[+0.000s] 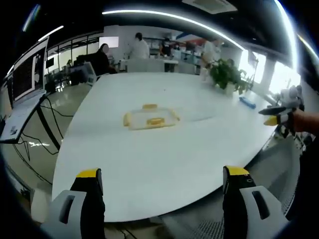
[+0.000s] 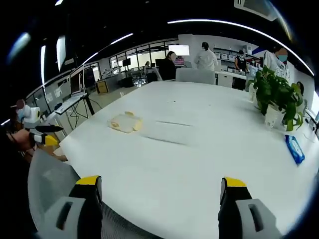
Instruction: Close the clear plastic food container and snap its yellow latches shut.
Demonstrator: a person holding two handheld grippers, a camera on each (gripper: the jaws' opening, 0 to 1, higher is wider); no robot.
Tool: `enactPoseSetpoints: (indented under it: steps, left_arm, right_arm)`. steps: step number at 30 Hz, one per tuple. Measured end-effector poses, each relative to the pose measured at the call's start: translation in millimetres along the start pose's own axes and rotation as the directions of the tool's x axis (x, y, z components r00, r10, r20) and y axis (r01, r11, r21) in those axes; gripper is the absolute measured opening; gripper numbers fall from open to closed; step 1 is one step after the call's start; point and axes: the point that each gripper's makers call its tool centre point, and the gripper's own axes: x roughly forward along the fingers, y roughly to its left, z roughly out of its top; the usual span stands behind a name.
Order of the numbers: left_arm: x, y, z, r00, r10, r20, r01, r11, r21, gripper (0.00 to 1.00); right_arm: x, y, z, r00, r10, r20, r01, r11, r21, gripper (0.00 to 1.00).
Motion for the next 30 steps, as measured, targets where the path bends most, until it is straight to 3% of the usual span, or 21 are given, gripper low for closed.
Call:
enactPoseSetpoints:
  steps: [11, 15, 20, 30]
  left_arm:
    - [-1, 4.6, -1.1, 1.0, -0.001, -0.001, 0.001, 1.0, -0.013, 0.99]
    - [-3, 9.0, 4.7, 1.0, 0.005, -0.005, -0.005, 1.0, 0.014, 0.99]
    - [-5, 14.1, 12.1, 1.0, 0.013, 0.012, -0.014, 1.0, 0.02, 0.99]
    - [-4, 15.0, 5.8, 1.0, -0.009, 0.001, 0.009, 1.0, 0.022, 0.99]
  right_arm:
    - [5, 4, 0.9, 1.0, 0.004, -0.01, -0.004, 1.0, -0.011, 1.0]
    - [6, 3, 14.8, 0.999, -0.006, 0.034, 0.006, 1.0, -0.007, 0.98]
    - [8, 9, 14.4, 1.0, 0.006, 0.03, -0.005, 1.0, -0.009, 0.99]
    - [14, 16, 15.2, 1.0, -0.003, 0.018, 0.004, 1.0, -0.009, 0.98]
